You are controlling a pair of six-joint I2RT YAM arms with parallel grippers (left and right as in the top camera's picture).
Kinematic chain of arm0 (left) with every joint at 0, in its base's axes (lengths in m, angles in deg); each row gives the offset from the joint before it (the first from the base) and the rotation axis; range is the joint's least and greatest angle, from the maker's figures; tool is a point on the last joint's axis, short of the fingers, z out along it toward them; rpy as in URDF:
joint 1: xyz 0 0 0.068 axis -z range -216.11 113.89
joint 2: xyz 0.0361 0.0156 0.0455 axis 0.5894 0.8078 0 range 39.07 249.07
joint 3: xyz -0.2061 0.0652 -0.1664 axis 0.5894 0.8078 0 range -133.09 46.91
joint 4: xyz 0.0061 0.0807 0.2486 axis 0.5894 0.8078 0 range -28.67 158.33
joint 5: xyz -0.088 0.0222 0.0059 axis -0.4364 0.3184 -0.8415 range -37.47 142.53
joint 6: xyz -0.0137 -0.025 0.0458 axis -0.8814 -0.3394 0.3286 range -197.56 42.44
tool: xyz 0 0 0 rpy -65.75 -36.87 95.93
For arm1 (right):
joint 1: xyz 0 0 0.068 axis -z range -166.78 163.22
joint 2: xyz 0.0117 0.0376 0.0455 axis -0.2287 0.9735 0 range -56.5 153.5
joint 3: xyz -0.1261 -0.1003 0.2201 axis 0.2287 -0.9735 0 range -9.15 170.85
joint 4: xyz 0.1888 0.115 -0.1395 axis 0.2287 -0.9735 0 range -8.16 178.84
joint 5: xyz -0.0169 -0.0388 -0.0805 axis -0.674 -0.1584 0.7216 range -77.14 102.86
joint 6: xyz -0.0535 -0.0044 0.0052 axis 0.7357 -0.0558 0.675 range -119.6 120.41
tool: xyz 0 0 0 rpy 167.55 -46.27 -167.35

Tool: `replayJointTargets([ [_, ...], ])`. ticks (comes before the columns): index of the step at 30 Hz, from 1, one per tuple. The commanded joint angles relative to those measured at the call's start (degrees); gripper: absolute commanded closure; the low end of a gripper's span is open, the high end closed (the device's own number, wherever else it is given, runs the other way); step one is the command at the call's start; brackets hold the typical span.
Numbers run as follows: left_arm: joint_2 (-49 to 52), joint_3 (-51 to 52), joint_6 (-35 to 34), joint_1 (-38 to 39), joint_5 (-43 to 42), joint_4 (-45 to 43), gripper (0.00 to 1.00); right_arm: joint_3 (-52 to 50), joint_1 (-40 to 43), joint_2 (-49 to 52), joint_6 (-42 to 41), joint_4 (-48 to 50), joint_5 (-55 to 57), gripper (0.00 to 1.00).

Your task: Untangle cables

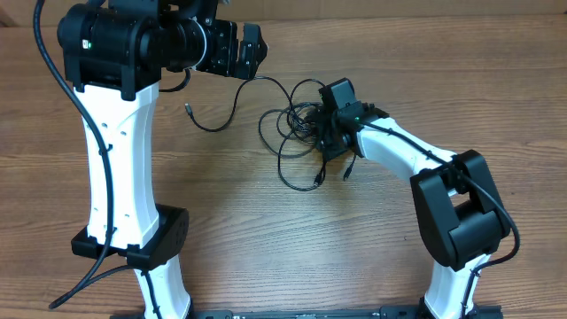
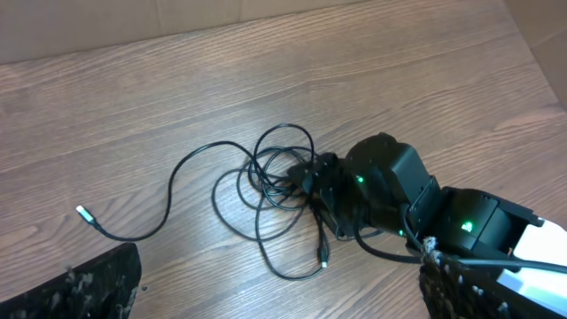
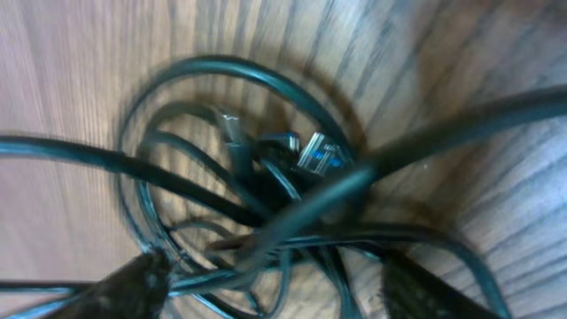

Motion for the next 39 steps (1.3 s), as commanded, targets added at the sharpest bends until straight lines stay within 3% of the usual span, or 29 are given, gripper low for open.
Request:
replayJointTargets([
  [1, -0.6, -0.5, 0.5, 0.4, 1.0, 0.2, 0.0, -0.5, -1.5, 3.3, -1.1, -0.1, 0.6, 0.33],
  [2, -0.6, -0.5, 0.5, 0.4, 1.0, 0.2, 0.0, -0.5, -1.7, 3.5, -1.0, -0.1, 0.6, 0.45],
  [4, -0.6, -0.5, 0.6, 0.4, 1.0, 0.2, 0.0, -0.5, -2.3, 4.0, -1.0, -0.4, 0.6, 0.91],
  [5, -0.6, -0.5, 0.7, 0.4, 1.0, 0.2, 0.0, -0.5, -2.6, 4.2, -1.0, -0.5, 0.6, 0.96],
  [9, -0.5, -0.5, 1.0, 0.4, 1.2, 0.2, 0.0, -0.3, -3.1, 4.1, 4.8, 1.0, -3.6, 0.96],
  [15, -0.4, 0.2, 2.0, 0.4, 1.5, 0.2, 0.0, 2.5, -1.4, -2.9, 23.8, 6.6, -10.9, 0.96],
  [18, -0.1, 1.2, 3.8, 0.4, 1.5, 0.2, 0.17, 4.8, -0.4, -9.9, 33.3, 5.9, -11.1, 0.96],
  [19, 0.0, 1.8, 4.6, 0.4, 1.4, 0.2, 0.18, 5.6, -0.2, -12.2, 36.2, 5.0, -11.0, 0.96],
  [21, 0.3, 3.5, 4.6, 0.4, 1.4, 0.0, 0.11, 7.1, -0.1, -17.5, 42.8, 2.6, -11.0, 0.96],
  [22, 0.3, 4.5, 4.6, 0.4, 1.4, 0.0, 0.02, 7.5, -0.1, -19.6, 45.7, 1.8, -11.1, 0.96],
  [25, 0.8, 8.2, 6.7, 0.4, 1.0, -0.7, 0.0, 7.9, -0.1, -26.7, 55.5, -1.5, -10.4, 0.96],
  [27, 1.1, 10.6, 8.8, 0.4, -0.4, -1.3, 0.0, 7.9, -0.1, -30.9, 57.7, -4.3, -6.9, 0.96],
  [30, 1.1, 14.9, 15.4, 0.4, -8.0, -2.9, 0.0, 7.9, -0.1, -36.4, 62.4, -7.3, -1.0, 0.96],
  [35, 1.1, 20.7, 32.8, 0.4, -28.5, -5.4, 0.0, 7.9, -0.1, -42.5, 73.8, -9.2, 1.6, 0.96],
  [39, 1.1, 24.5, 41.9, 0.7, -37.1, -7.1, 0.0, 7.9, -0.1, -44.7, 75.8, -11.4, 3.3, 0.96],
])
